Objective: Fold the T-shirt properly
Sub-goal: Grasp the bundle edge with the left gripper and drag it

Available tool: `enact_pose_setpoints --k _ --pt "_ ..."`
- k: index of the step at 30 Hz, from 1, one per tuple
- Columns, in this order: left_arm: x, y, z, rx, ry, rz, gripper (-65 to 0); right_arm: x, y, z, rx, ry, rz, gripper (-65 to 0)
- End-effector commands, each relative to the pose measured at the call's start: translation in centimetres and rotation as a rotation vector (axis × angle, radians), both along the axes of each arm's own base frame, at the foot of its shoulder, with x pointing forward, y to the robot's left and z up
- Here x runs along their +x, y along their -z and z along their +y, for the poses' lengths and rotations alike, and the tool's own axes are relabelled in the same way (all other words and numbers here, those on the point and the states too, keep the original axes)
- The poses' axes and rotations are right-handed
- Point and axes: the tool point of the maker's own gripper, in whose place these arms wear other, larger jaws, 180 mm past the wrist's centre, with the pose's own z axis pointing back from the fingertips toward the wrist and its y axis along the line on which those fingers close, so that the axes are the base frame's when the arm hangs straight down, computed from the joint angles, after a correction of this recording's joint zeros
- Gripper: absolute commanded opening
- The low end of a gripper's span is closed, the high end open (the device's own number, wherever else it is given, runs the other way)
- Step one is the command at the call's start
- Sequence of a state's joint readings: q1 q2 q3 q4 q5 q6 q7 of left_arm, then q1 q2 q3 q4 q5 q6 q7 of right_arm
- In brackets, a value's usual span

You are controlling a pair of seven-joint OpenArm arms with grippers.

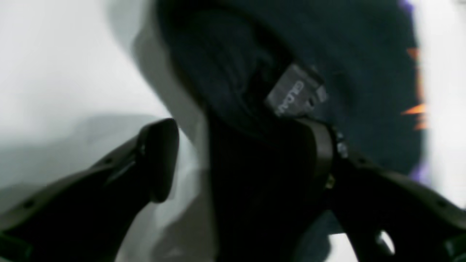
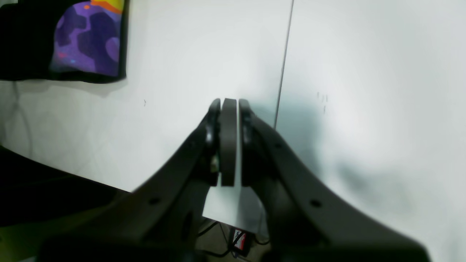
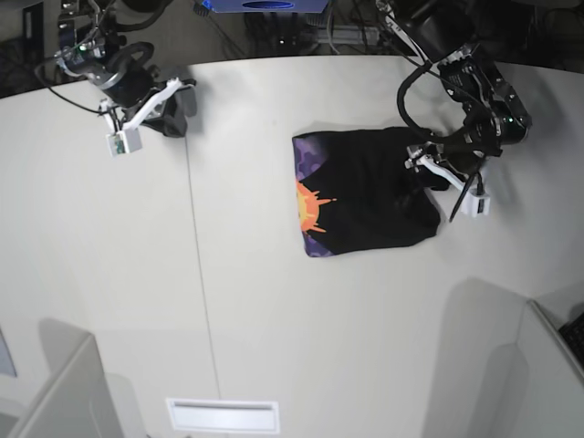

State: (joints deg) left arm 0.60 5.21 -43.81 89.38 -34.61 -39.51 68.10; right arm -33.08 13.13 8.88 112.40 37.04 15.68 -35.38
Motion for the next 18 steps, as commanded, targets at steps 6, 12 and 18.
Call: enact_pose_setpoints --k 6,12,18 --pt "0.5 -1.3 0.8 -0.022 -0.010 -0.063 -19.4 0.5 -0.8 -0.1 0.003 -0.006 -0.035 -65.0" --pt "0.3 -0.3 0.6 -0.062 -0.043 -0.023 -19.4 0.5 -0.8 -0.1 0.003 -0.007 -0.034 -65.0" --pt "1.2 0.7 -1.3 -0.122 -0.035 0.032 -19.4 0.4 -0.7 -0.1 0.003 -0.007 -0.033 -65.0"
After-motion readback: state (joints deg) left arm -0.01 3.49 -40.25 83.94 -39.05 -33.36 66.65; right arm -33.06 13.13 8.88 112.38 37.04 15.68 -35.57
